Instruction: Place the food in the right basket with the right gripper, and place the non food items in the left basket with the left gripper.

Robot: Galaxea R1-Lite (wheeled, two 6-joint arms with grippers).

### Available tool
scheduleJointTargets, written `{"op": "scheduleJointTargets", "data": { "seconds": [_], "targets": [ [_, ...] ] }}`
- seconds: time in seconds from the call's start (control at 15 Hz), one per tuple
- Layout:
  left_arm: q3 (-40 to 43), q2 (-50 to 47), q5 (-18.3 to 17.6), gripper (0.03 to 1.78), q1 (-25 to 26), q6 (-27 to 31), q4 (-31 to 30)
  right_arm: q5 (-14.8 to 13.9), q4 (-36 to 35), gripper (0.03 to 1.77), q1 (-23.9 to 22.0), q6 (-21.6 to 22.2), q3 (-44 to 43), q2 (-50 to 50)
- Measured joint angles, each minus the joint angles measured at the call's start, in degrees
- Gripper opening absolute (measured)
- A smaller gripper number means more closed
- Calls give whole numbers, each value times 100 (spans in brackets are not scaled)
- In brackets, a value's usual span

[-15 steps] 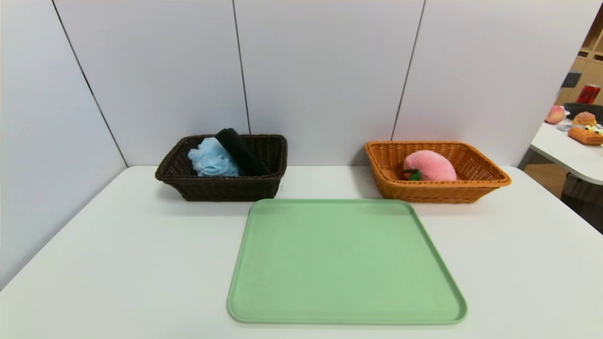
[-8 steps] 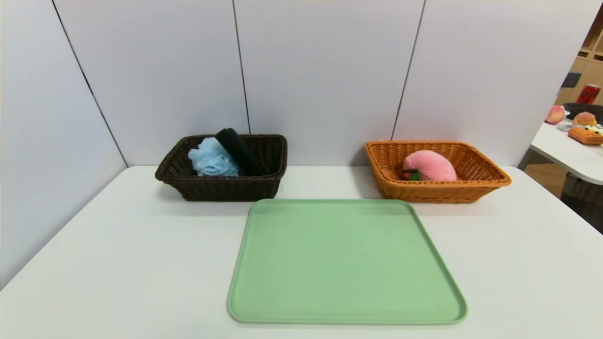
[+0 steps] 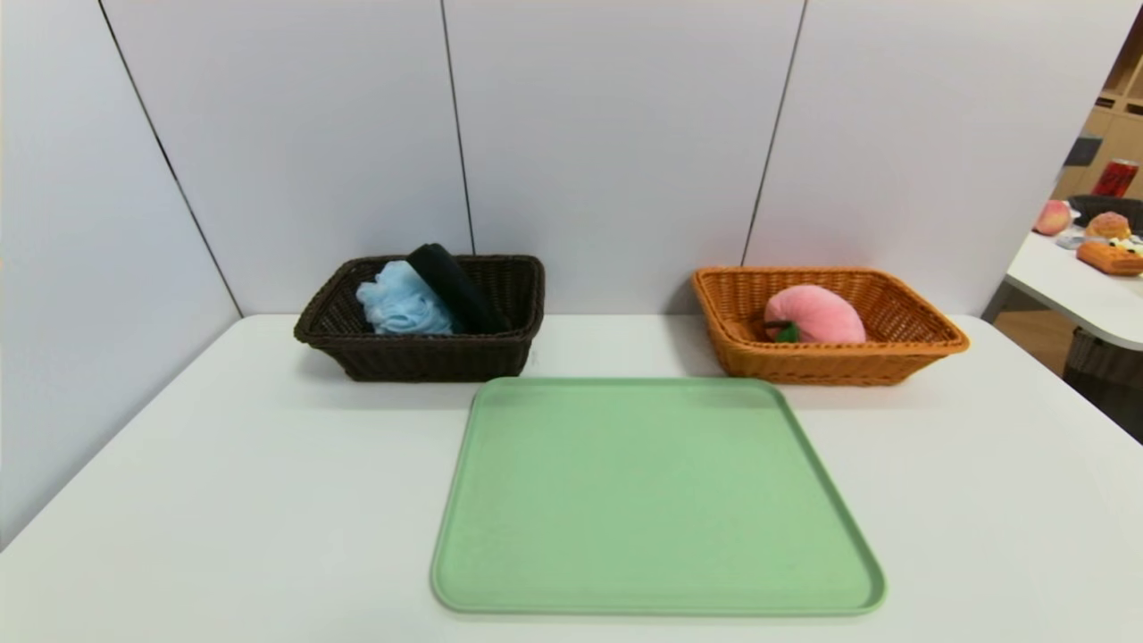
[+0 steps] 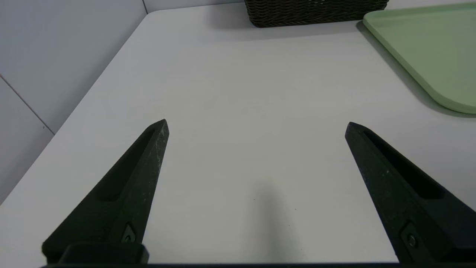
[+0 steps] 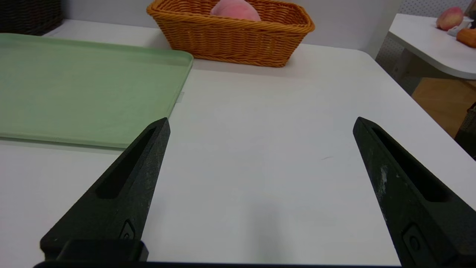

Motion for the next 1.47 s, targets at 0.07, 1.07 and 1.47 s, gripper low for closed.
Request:
{"op": "scheduleJointTargets", "data": {
  "seconds": [0.07, 1.07, 1.47],
  "targets": [
    [9, -1, 2, 169, 0, 0, 5, -2, -1, 170, 0, 68, 17, -2],
    [12, -4, 59, 169, 0, -390, -32, 85, 57, 170, 2, 545, 168, -2],
    [12, -6, 56, 169, 0, -388, -32, 149, 68, 170, 0, 501, 168, -2]
  ]
}}
